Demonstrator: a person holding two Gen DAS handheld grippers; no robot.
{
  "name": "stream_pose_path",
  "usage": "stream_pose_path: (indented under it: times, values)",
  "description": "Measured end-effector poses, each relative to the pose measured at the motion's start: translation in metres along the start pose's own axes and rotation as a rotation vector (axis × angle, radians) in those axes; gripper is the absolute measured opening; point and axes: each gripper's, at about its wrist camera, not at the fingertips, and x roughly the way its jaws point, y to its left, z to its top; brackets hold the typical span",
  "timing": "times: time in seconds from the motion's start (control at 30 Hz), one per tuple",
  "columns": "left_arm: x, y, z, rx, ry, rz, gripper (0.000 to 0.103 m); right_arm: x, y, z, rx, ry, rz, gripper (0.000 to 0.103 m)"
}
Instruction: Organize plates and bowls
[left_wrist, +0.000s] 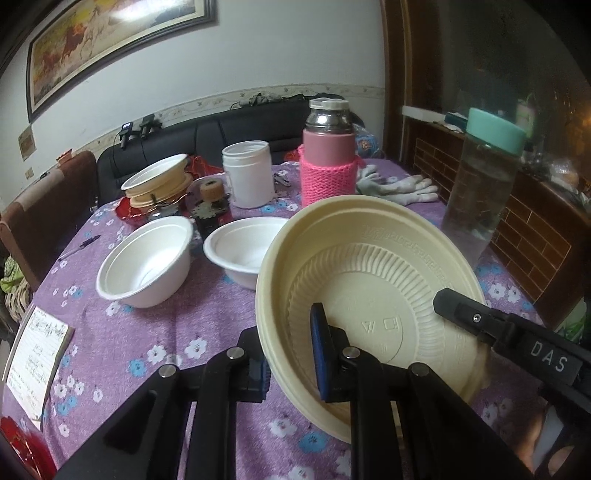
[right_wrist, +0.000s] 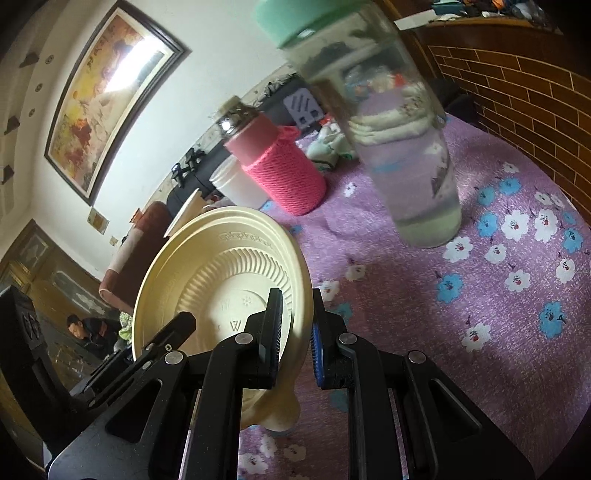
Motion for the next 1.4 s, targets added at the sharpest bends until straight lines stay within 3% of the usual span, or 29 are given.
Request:
stream_pose_path:
  times: [0.27,0.5,0.77,1.1,1.4]
  values:
    - [-0.038,0.047,-0.024,-0.076,-0.007,0.068,0.018,-0.001,0.053,-0.029,-0.101,0.029,0.070,0.013]
    - [-0.080,0.110,-0.062,-0.159,0.006,0.207,0.018,0.018,0.118,-0.073,-0.215,0.131,0.142,0.013]
    - [-0.130,0.161,-0.099,-0.221,-0.001,0.328,0.018,0.027,0.176,-0.128,-0.226,0.230,0.246,0.014]
    - [-0.173,0.199,-0.119,-0.284,-0.043,0.380,0.018,0.015,0.226,-0.158,-0.286,0.246,0.299,0.014]
    - [-0.194,0.203,-0.124,-0.311,-0.082,0.392,0.018,0.001,0.242,-0.169,-0.310,0.231,0.321,0.014]
